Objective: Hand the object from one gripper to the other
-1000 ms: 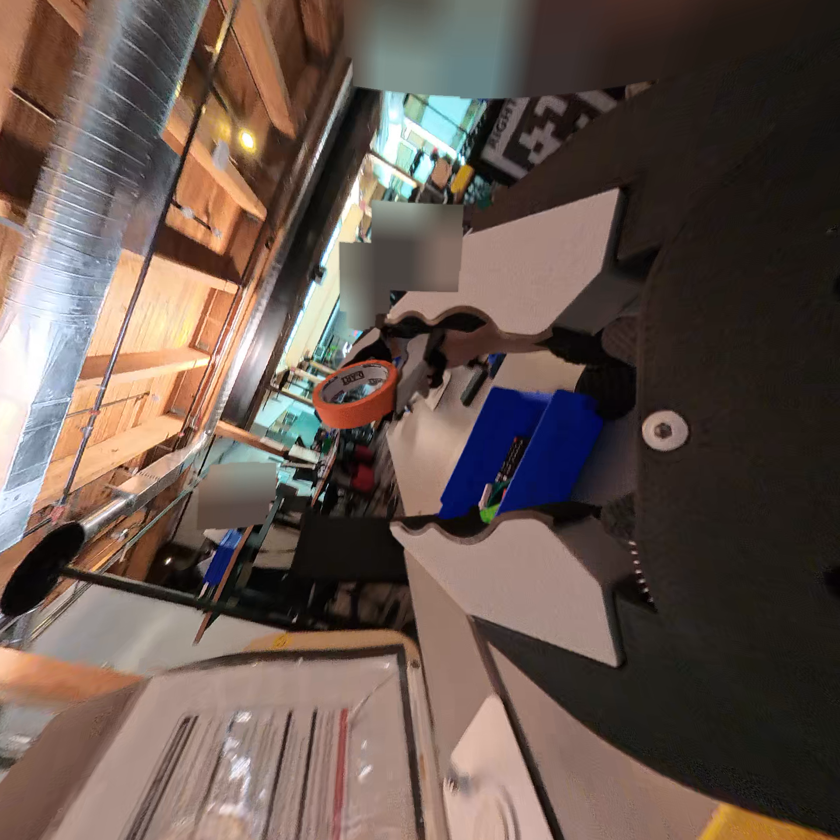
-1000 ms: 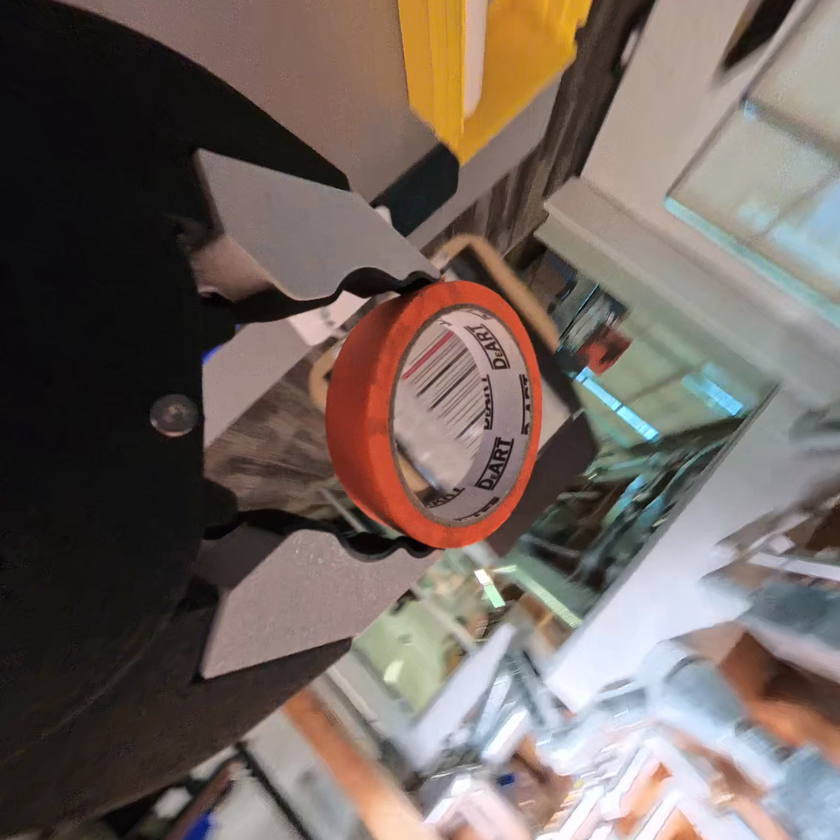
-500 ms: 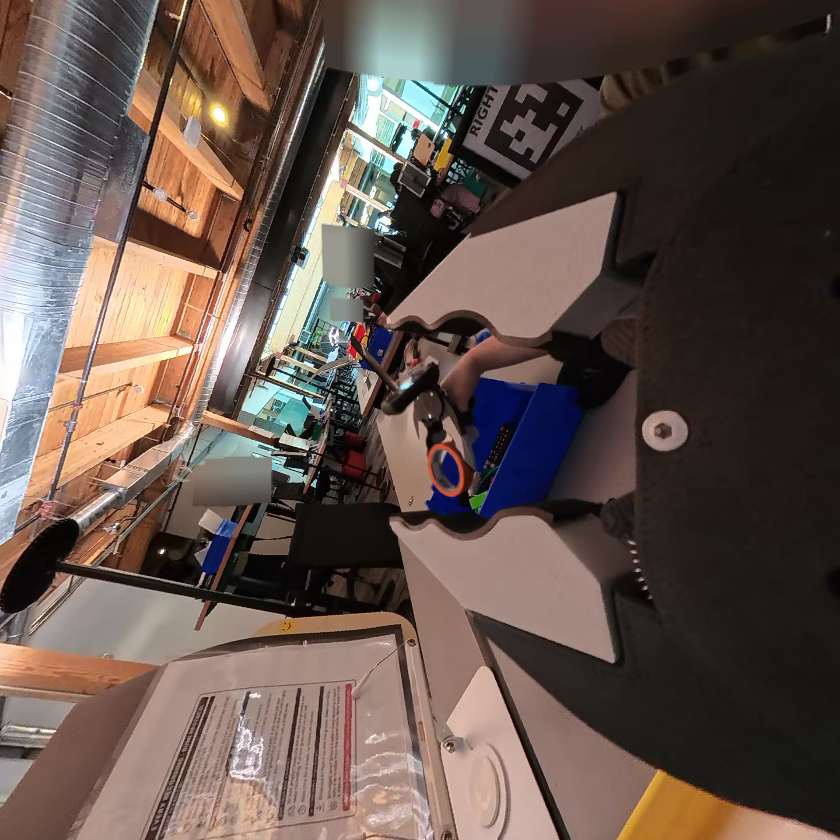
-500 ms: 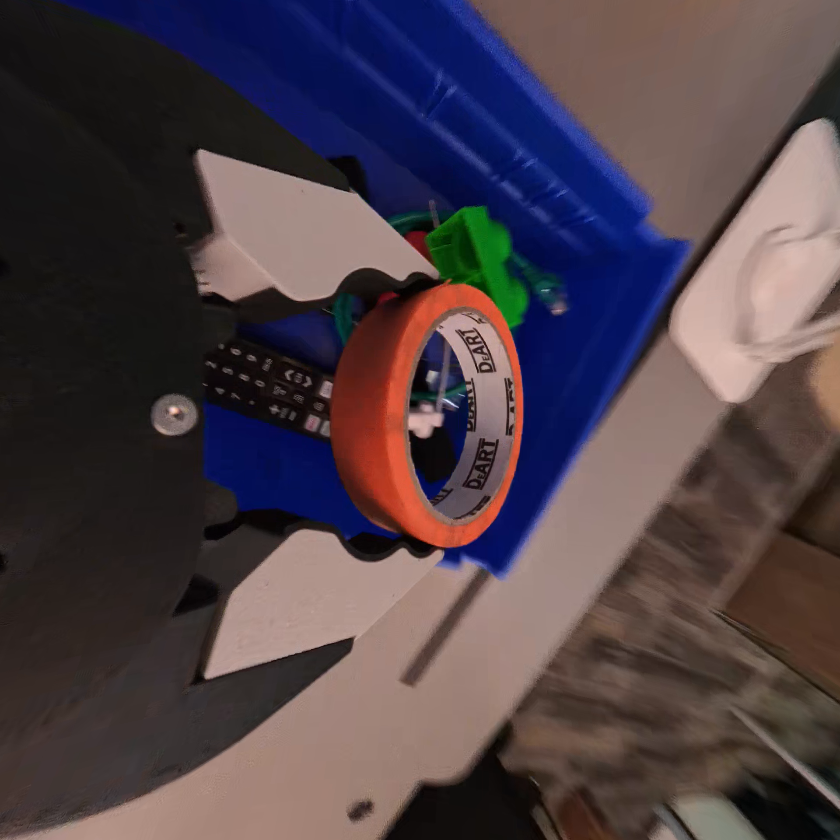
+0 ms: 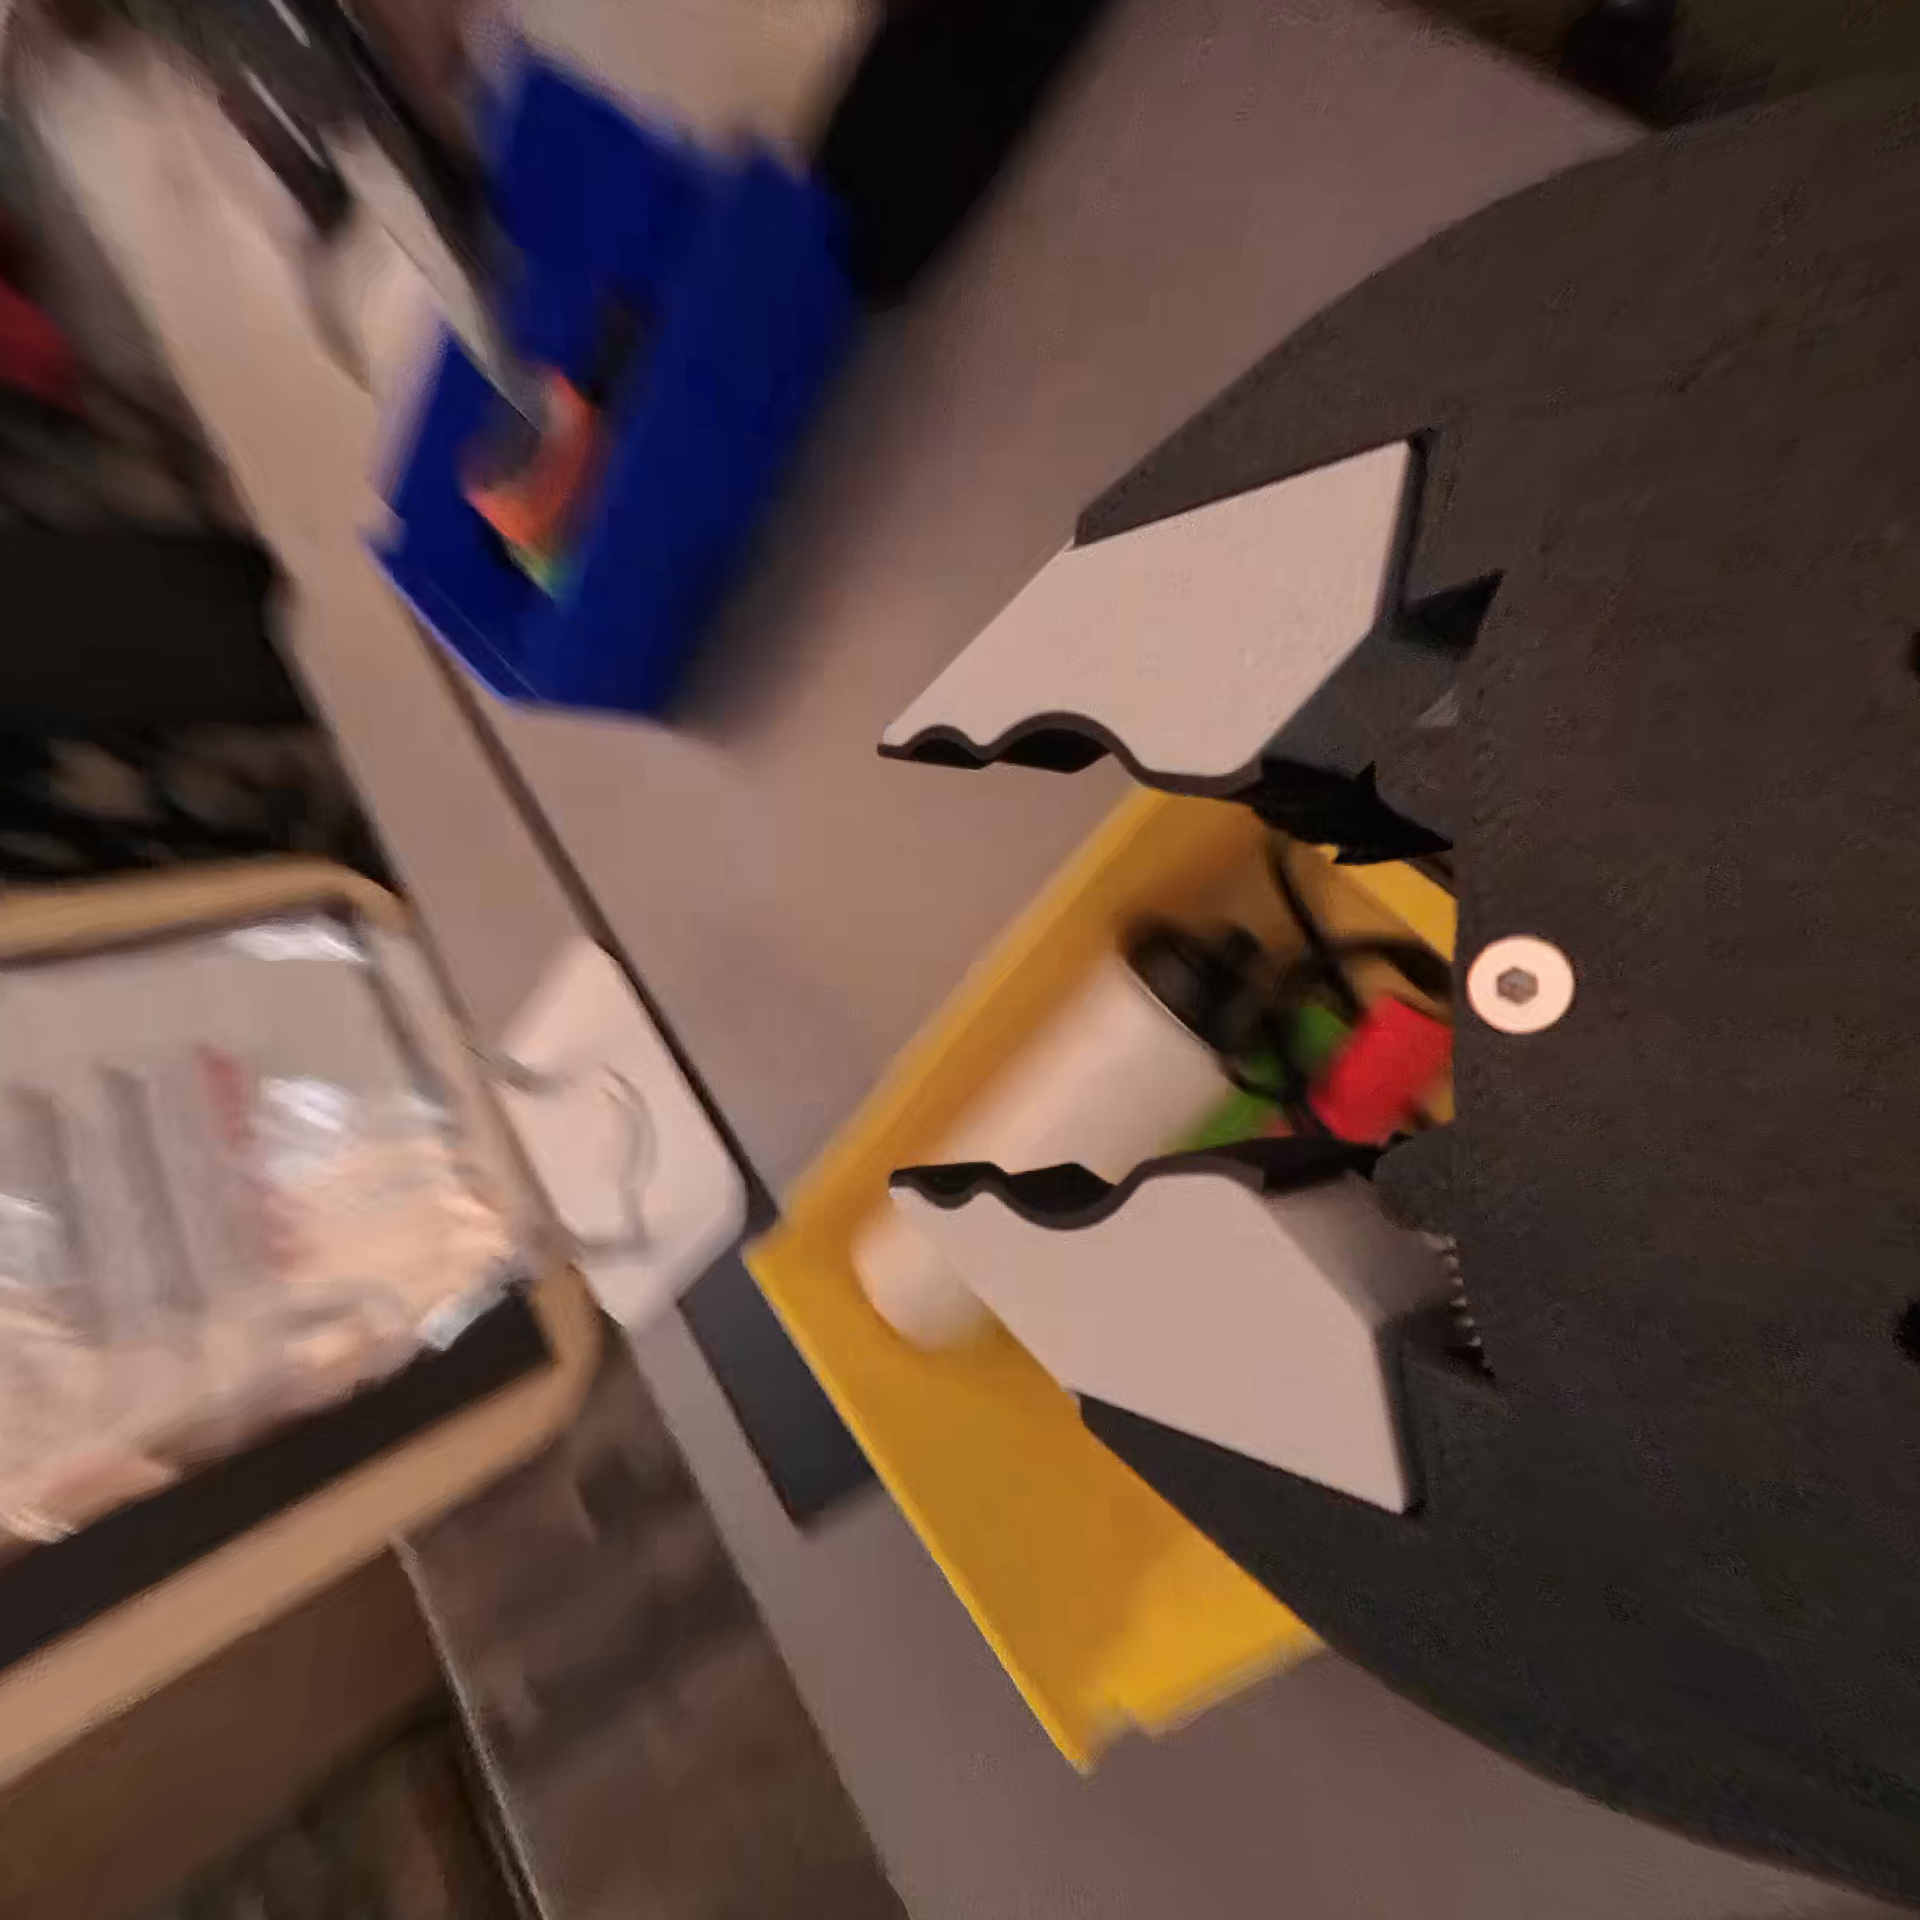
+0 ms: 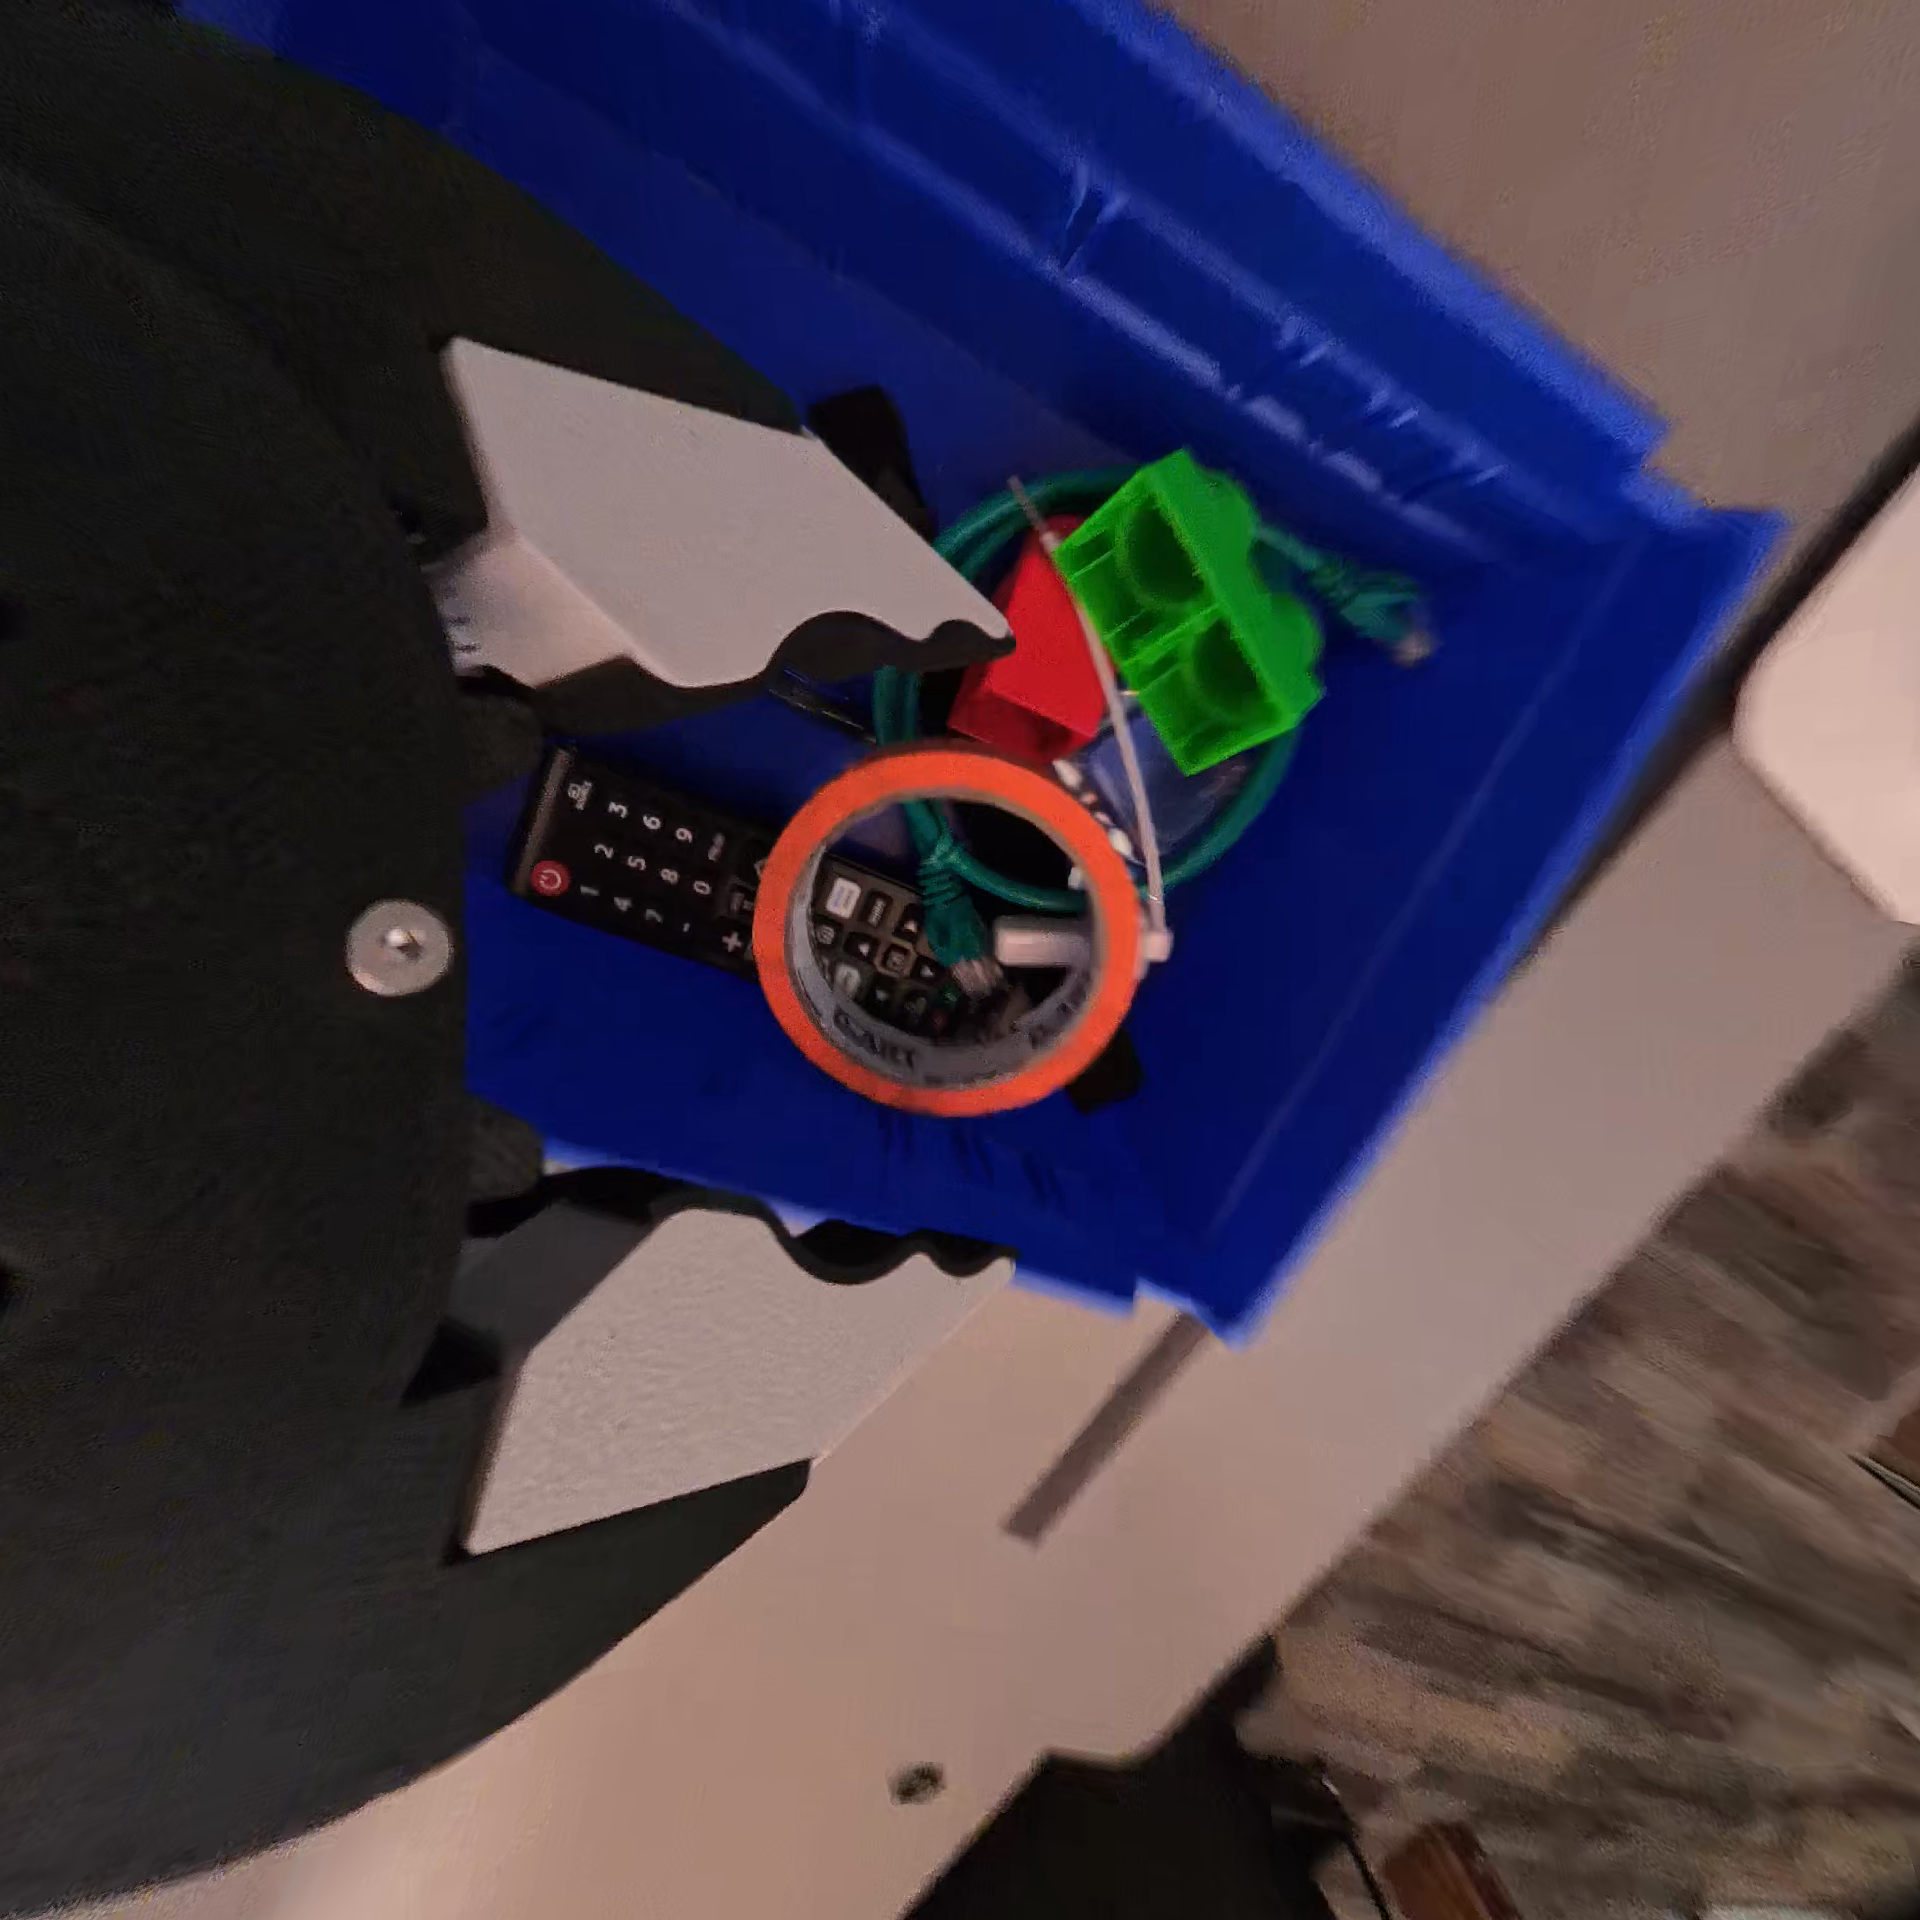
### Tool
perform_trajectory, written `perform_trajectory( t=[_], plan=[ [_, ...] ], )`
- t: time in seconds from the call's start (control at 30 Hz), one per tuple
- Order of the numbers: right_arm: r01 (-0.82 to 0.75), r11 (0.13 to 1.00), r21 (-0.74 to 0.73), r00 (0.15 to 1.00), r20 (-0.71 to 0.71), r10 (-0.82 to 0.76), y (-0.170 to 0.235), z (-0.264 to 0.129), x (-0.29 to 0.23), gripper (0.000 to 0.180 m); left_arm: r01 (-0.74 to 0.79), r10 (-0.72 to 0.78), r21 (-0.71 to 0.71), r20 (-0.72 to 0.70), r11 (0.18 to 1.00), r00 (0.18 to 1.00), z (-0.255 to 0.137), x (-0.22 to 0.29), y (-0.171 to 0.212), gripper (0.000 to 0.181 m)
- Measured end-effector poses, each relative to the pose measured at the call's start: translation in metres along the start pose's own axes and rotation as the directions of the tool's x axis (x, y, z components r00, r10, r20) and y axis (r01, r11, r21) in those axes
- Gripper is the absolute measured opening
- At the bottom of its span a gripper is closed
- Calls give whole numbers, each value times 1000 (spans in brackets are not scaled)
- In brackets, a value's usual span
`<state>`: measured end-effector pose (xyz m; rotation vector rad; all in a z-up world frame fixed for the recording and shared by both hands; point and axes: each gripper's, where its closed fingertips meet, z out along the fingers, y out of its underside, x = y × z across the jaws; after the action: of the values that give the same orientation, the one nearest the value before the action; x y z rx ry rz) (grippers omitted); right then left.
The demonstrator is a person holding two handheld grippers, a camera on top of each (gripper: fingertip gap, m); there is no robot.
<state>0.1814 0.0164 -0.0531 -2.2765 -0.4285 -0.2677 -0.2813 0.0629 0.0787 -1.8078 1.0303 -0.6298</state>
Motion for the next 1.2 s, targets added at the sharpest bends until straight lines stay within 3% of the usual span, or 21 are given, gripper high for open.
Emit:
perform_trajectory(
  t=[0.07,0.13,0.33,0.53,0.67,0.83,1.2],
  plan=[
    [16,995,98,998,-59,-11,-21,-26,7,106,-7,35,-199,138,980,990,4,-28,38,71],
    [34,984,177,995,-94,-18,-39,-49,8,104,115,-54,-327,188,938,981,10,-43,69,67],
    [116,968,225,988,-124,-90,-57,-63,-2,101,398,-363,-361,162,843,917,60,-64,100,65],
    [138,977,161,987,-101,-123,-50,-47,-8,101,484,-434,-512,223,710,873,83,-70,146,74],
    [143,977,160,987,-94,-130,-51,-45,-10,99,494,-431,-578,256,649,865,90,-66,163,81],
    [152,979,138,986,-87,-141,-48,-41,-12,97,520,-482,-620,248,587,840,99,-55,171,77],
    [154,979,134,987,-72,-146,-46,-37,-13,94,521,-567,-617,144,590,811,84,-53,165,75]
  ],
)
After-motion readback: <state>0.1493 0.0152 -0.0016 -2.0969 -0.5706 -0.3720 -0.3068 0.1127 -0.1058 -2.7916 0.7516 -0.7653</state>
